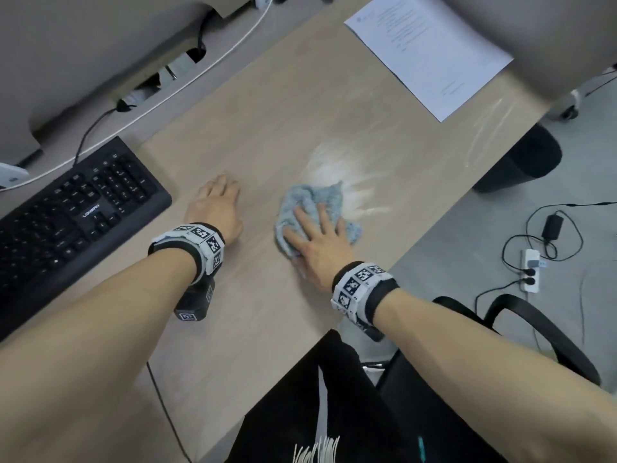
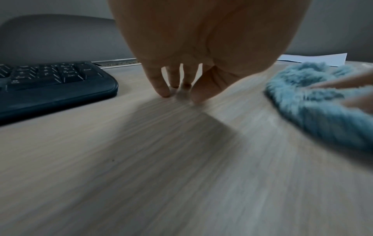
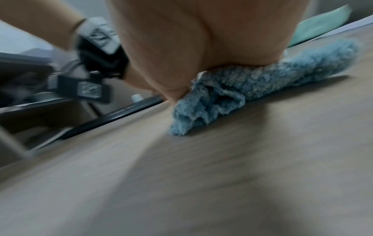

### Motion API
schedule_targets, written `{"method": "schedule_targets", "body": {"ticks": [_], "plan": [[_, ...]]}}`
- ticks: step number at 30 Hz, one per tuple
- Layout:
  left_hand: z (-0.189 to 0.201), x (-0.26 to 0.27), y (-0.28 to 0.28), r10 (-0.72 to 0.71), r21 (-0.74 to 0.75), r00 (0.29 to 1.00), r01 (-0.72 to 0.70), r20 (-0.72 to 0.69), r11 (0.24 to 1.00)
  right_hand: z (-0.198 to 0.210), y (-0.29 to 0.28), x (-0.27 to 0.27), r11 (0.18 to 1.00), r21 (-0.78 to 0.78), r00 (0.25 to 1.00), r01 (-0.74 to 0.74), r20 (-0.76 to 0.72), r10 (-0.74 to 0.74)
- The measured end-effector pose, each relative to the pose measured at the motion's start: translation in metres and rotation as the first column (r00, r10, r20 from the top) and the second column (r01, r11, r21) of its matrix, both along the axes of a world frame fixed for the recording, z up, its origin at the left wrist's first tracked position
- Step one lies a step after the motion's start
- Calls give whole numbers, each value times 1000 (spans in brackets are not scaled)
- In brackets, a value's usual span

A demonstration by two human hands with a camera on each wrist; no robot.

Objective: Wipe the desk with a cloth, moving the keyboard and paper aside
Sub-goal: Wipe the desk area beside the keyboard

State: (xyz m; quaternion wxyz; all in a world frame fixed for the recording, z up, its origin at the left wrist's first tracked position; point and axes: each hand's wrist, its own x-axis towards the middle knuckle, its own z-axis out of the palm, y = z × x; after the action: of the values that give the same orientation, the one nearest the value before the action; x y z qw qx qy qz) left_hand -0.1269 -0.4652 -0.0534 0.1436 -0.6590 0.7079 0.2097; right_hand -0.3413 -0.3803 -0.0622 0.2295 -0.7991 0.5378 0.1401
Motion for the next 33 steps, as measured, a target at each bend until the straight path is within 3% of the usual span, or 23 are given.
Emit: {"method": "schedule_targets", "body": {"ticks": [3,6,11,15,20,27,33], "plan": [[0,1,-1,2,8,1000,-2,-17,1000,-1,30,17,965,41,966,-258,28,257],[3,1,-1,11,26,999,-11,-36,1000,7,31,-19,955,56,956,-292,27,291],[5,-4,35,83,-29,989,-87,-126,996,6,0,-88,1000,-5,1000,12,-8,-12],[4,-2,76,54,-115,986,-73,-157,991,4,-31,-138,963,-62,963,263,-48,-267],[6,10,114,97,-122,985,-115,-143,986,7,-39,-132,931,-1,929,366,-59,-365],[0,28,146,60,47,989,-54,-137,997,16,41,-26,996,81,999,30,-30,-28],[4,40,157,85,2,969,-87,-232,996,15,130,50,950,98,955,-295,-5,297]]}}
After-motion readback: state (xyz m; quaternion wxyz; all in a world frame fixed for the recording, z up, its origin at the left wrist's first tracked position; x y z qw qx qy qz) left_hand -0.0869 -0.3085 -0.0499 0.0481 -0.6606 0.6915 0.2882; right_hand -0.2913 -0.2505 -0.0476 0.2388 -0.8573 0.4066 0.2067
